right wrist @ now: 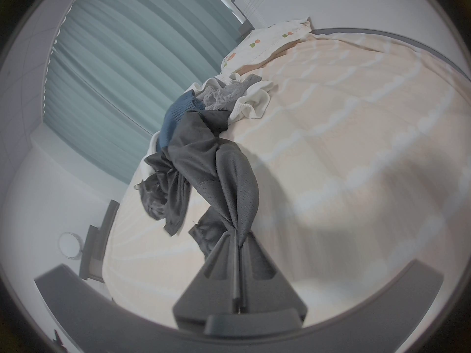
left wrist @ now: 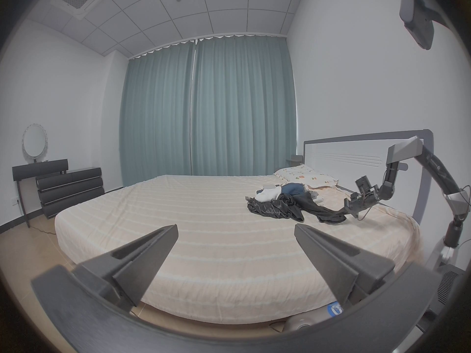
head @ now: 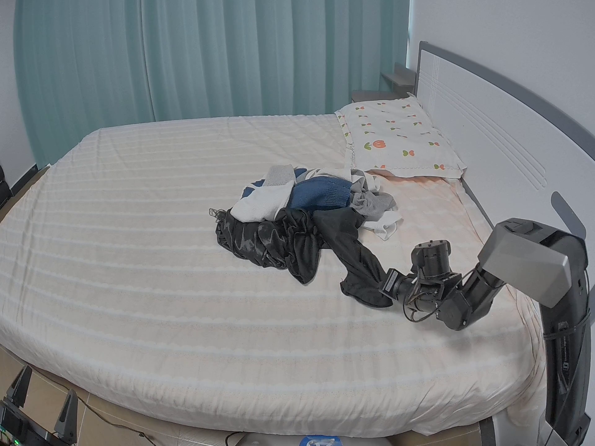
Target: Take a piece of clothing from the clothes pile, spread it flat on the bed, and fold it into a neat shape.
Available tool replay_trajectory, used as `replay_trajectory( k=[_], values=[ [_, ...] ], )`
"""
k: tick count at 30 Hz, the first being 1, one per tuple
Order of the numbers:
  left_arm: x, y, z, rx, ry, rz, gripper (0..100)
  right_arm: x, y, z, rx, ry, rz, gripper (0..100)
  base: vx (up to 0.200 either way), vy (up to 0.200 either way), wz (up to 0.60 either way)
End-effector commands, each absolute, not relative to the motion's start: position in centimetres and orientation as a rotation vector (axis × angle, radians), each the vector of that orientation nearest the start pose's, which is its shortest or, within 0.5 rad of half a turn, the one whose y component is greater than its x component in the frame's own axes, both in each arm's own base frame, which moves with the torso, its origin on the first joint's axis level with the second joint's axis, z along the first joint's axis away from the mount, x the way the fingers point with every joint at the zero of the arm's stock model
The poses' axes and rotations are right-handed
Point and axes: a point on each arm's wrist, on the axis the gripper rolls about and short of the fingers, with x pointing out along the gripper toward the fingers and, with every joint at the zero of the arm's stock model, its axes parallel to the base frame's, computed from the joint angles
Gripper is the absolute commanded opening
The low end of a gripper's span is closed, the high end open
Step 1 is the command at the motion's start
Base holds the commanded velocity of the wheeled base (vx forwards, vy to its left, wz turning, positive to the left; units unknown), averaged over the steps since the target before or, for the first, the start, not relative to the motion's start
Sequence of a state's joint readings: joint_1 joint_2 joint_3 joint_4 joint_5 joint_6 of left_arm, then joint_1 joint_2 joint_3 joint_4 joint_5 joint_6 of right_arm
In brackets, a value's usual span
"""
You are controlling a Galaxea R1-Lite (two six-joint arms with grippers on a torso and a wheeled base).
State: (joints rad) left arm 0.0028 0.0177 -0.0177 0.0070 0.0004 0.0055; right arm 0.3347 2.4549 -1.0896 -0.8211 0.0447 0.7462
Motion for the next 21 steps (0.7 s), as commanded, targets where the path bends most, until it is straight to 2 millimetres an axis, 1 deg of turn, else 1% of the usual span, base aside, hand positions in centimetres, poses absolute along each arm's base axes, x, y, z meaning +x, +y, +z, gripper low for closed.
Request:
replay_trajectory(
  k=[1, 2, 3, 4, 5, 7, 11, 12, 13, 14, 15, 17, 18, 19, 20, 21],
  values=[
    [-2.3, 0.0, 7.5, 0.005, 0.009, -0.002, 100, 31.1, 11.3, 3.6, 0.774, 0.609, 0.245, 0, 0.000, 0.000, 0.00],
    [-2.3, 0.0, 7.5, 0.014, 0.005, -0.002, 100, 29.3, 10.6, 3.7, 0.776, 0.618, 0.241, 0, 0.000, 0.000, 0.00],
    [-2.3, 0.0, 7.5, 0.018, 0.005, -0.003, 100, 28.2, 10.3, 3.7, 0.774, 0.626, 0.242, 0, 0.000, 0.000, 0.00],
    [-2.3, 0.0, 7.5, 0.020, 0.005, -0.002, 100, 27.7, 10.2, 3.7, 0.773, 0.628, 0.243, 0, 0.000, 0.000, 0.00],
    [-2.2, 0.0, 7.5, 0.020, 0.006, -0.003, 100, 26.5, 10.0, 3.7, 0.772, 0.630, 0.252, 0, 0.000, 0.000, 0.00],
    [-2.3, 0.0, 7.5, 0.020, 0.003, -0.002, 100, 25.2, 9.8, 3.9, 0.772, 0.624, 0.267, 0, 0.000, 0.000, 0.00],
    [-2.3, 0.0, 7.8, 0.022, -0.014, -0.001, 100, 22.9, 9.3, 3.1, 0.769, 0.658, 0.264, 0, 0.000, 0.000, 0.00],
    [-2.7, 0.0, 9.4, 0.002, -0.083, -0.009, 100, 22.2, 9.3, 2.9, 0.769, 0.675, 0.262, 0, 0.000, 0.000, 0.00],
    [-3.3, 0.0, 12.1, -0.029, -0.176, -0.024, 100, 21.9, 9.3, 2.7, 0.774, 0.679, 0.263, 0, 0.000, 0.000, 0.00],
    [-3.6, 0.0, 13.5, -0.047, -0.206, -0.037, 100, 21.8, 9.2, 2.7, 0.777, 0.679, 0.263, 0, 0.000, 0.000, 0.00],
    [-3.3, -0.1, 15.1, -0.058, -0.188, -0.070, 100, 21.7, 9.3, 2.5, 0.789, 0.673, 0.267, 0, 0.000, 0.000, 0.00],
    [-2.6, -0.2, 15.9, 0.007, -0.152, -0.119, 100, 21.5, 9.4, 2.3, 0.813, 0.667, 0.273, 0, 0.000, 0.000, 0.00],
    [-2.6, -0.2, 16.0, 0.013, -0.146, -0.122, 100, 21.5, 9.5, 2.3, 0.816, 0.669, 0.274, 0, 0.000, 0.000, 0.00],
    [-1.5, -0.3, 16.0, 0.050, -0.078, -0.135, 100, 21.4, 10.0, 2.1, 0.826, 0.679, 0.280, 0, 0.000, 0.000, 0.00],
    [-1.4, -0.3, 16.0, 0.050, -0.072, -0.135, 100, 21.4, 10.0, 2.1, 0.825, 0.679, 0.280, 0, 0.000, 0.000, 0.00],
    [-0.1, -0.3, 16.5, 0.042, -0.010, -0.130, 100, 21.3, 10.2, 2.3, 0.826, 0.674, 0.290, 0, 0.000, 0.000, 0.00]
  ],
)
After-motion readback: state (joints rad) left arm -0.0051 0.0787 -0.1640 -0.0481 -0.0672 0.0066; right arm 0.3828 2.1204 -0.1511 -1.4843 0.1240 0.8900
